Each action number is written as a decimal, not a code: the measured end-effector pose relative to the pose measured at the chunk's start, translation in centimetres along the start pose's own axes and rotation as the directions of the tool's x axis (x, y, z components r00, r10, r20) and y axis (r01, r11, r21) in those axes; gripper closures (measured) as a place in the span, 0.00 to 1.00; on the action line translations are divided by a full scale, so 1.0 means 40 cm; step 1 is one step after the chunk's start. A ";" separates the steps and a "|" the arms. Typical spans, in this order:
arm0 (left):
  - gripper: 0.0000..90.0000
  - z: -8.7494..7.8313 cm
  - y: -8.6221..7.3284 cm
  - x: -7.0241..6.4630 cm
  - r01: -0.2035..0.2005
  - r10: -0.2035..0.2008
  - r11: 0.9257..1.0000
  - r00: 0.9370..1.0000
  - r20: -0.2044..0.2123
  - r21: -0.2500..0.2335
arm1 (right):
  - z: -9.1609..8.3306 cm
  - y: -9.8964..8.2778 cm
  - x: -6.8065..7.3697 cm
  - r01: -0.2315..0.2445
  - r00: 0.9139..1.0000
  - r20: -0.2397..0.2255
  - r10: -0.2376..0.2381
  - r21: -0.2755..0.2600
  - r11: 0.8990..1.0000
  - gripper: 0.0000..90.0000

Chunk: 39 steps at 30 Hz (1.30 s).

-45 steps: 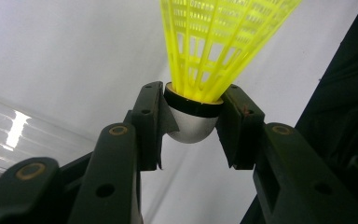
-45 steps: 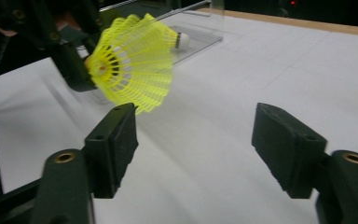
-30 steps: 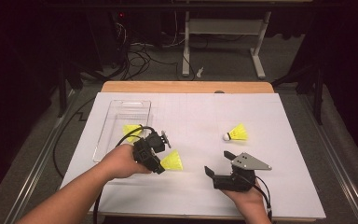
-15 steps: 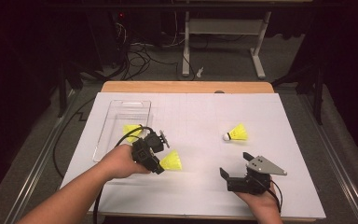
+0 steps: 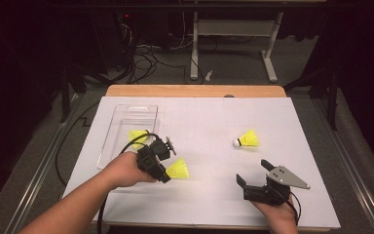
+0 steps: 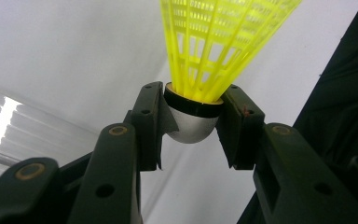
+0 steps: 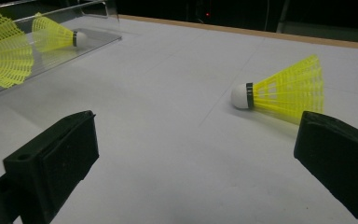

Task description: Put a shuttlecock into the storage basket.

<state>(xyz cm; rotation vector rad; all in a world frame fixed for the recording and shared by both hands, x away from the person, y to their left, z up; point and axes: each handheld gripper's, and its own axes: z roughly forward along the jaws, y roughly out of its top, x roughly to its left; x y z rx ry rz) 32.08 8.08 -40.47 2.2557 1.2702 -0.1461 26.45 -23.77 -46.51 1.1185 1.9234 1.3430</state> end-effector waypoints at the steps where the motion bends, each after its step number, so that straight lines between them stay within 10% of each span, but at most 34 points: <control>1: 0.70 -0.003 0.000 0.001 -0.009 0.009 1.000 1.000 -0.001 0.007 | 0.001 0.000 0.002 0.006 1.000 -0.002 -0.006 0.003 1.000 0.00; 39: 0.70 -0.203 0.084 0.042 0.040 -0.042 0.998 0.998 -0.039 -0.052 | 0.003 -0.004 0.010 0.011 0.999 -0.042 -0.011 0.018 1.000 0.00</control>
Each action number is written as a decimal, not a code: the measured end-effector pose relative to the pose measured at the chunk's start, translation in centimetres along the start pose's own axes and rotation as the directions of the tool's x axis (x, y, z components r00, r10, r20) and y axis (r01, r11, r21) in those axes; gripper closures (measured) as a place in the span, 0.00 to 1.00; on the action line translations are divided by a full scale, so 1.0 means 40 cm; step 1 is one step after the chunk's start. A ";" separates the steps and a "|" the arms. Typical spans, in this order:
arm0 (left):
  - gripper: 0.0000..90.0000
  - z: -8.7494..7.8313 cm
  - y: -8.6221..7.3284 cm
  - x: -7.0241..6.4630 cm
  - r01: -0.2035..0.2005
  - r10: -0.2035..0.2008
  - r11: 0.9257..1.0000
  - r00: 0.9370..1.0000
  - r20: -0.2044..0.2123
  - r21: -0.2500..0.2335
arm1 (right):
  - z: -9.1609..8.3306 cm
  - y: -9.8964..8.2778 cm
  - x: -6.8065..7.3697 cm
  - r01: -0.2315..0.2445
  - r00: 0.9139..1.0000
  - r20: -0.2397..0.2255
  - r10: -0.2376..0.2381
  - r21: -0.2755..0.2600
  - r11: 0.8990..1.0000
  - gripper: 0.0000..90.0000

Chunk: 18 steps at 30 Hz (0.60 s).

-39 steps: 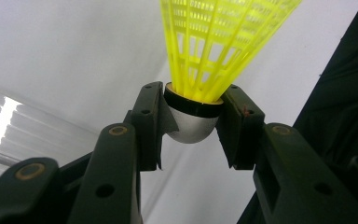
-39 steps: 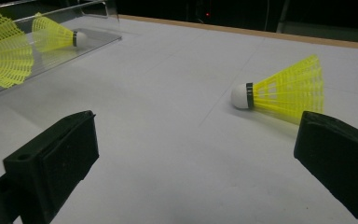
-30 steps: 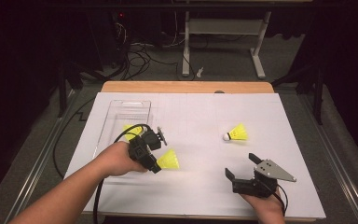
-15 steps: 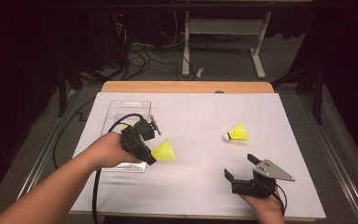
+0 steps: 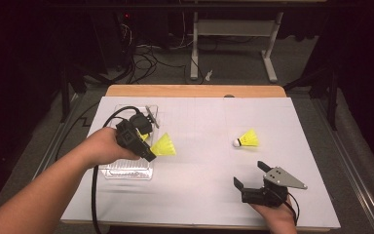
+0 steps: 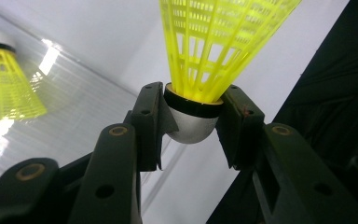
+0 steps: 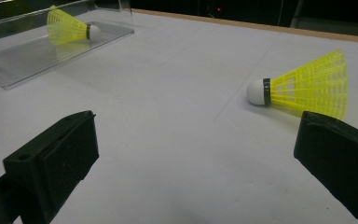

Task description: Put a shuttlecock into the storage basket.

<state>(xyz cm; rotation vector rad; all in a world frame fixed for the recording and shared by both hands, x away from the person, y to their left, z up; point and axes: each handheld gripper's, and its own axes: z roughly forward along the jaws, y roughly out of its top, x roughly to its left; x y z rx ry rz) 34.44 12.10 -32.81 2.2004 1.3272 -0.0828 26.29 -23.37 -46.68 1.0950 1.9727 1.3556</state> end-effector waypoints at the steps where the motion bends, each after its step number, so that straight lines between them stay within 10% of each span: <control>1: 0.70 -0.002 0.001 0.007 0.004 -0.004 1.000 1.000 -0.003 0.000 | 0.000 0.000 0.000 -0.001 1.000 -0.001 0.001 0.001 1.000 0.00; 18: 0.70 -0.024 0.005 0.108 0.091 -0.092 0.996 0.995 -0.049 -0.027 | 0.004 -0.002 0.004 0.003 1.000 -0.010 -0.002 0.010 1.000 0.00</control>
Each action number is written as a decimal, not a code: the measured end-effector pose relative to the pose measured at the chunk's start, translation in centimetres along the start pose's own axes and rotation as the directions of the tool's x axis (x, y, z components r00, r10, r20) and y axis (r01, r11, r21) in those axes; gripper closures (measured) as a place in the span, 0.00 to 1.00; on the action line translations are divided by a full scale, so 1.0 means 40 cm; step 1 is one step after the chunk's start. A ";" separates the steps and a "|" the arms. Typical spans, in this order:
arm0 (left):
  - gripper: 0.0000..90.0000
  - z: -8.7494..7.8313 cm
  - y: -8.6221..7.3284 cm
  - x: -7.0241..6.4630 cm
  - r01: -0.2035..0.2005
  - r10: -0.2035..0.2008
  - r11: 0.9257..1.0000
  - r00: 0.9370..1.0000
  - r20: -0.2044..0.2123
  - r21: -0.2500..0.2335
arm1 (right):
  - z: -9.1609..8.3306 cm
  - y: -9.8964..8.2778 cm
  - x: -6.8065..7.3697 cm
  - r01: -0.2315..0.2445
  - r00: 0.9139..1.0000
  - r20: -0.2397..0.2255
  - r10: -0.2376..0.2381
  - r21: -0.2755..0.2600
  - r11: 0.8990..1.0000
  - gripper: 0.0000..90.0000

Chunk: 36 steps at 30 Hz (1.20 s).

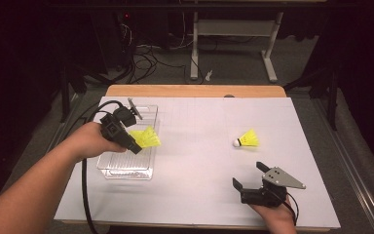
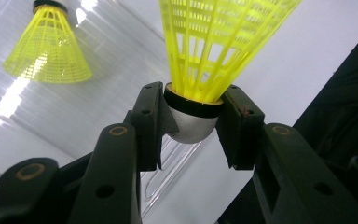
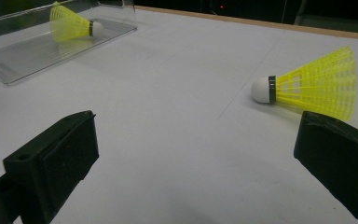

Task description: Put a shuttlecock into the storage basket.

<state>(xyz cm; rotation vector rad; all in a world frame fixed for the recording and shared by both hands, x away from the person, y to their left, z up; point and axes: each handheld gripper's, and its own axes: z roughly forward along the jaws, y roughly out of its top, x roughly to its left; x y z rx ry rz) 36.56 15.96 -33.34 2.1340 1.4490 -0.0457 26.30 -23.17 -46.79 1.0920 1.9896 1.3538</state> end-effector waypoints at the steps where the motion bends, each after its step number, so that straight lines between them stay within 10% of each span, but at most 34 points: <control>1: 0.70 0.000 0.000 0.006 0.001 -0.001 1.000 1.000 -0.002 0.001 | 0.000 0.000 0.000 0.000 1.000 0.000 0.000 0.000 1.000 0.00; 20: 0.71 0.005 -0.005 0.133 0.122 -0.123 0.992 0.988 -0.090 -0.021 | 0.005 -0.002 0.003 0.004 1.000 -0.006 -0.004 0.008 1.000 0.00; 36: 0.70 0.023 -0.004 0.169 0.167 -0.168 0.986 0.978 -0.124 -0.016 | 0.003 -0.001 0.002 0.000 1.000 -0.010 0.000 0.005 1.000 0.00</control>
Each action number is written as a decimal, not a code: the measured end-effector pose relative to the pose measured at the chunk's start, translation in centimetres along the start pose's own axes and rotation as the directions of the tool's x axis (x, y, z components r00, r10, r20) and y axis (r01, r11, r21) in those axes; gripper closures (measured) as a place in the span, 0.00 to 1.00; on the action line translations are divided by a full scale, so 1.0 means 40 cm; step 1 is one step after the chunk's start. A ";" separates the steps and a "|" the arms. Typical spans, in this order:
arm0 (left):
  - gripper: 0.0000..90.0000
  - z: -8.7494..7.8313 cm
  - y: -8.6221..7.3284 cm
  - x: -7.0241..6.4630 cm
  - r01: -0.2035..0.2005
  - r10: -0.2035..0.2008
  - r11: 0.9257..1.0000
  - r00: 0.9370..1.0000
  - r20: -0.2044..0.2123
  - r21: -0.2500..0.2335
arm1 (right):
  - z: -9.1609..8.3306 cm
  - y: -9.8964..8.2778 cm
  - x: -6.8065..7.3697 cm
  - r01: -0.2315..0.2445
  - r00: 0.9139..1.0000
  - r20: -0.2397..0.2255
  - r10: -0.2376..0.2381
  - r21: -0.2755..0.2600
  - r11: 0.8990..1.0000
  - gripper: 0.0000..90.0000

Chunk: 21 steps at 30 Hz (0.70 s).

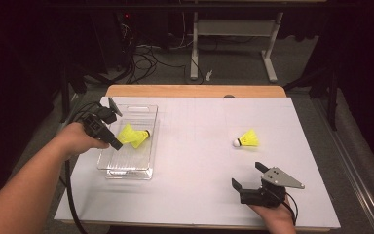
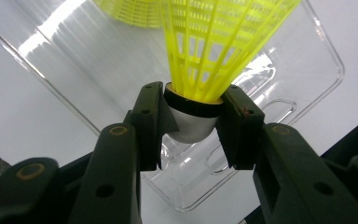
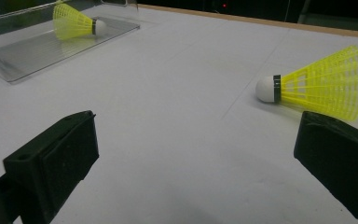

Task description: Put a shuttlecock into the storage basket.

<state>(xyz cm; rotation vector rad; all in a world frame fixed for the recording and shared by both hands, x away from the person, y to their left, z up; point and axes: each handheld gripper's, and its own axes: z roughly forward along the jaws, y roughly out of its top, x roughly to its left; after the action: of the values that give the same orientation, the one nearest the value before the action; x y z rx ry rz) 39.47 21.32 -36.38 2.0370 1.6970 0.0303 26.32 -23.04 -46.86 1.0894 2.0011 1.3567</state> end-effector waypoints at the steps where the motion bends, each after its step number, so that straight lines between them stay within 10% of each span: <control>1: 0.70 0.003 -0.001 0.002 0.004 -0.004 1.000 1.000 -0.006 0.001 | 0.000 0.000 -0.001 -0.001 1.000 0.000 0.001 -0.001 1.000 0.00; 21: 0.71 0.046 -0.006 0.036 0.057 -0.057 0.998 0.998 -0.037 0.011 | -0.004 0.002 0.002 0.000 1.000 -0.004 0.000 -0.005 1.000 0.00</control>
<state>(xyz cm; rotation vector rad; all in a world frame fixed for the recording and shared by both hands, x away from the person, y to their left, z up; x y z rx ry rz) 40.18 22.04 -38.50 2.0074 1.7814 0.0388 26.19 -23.04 -46.73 1.0854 1.9996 1.3642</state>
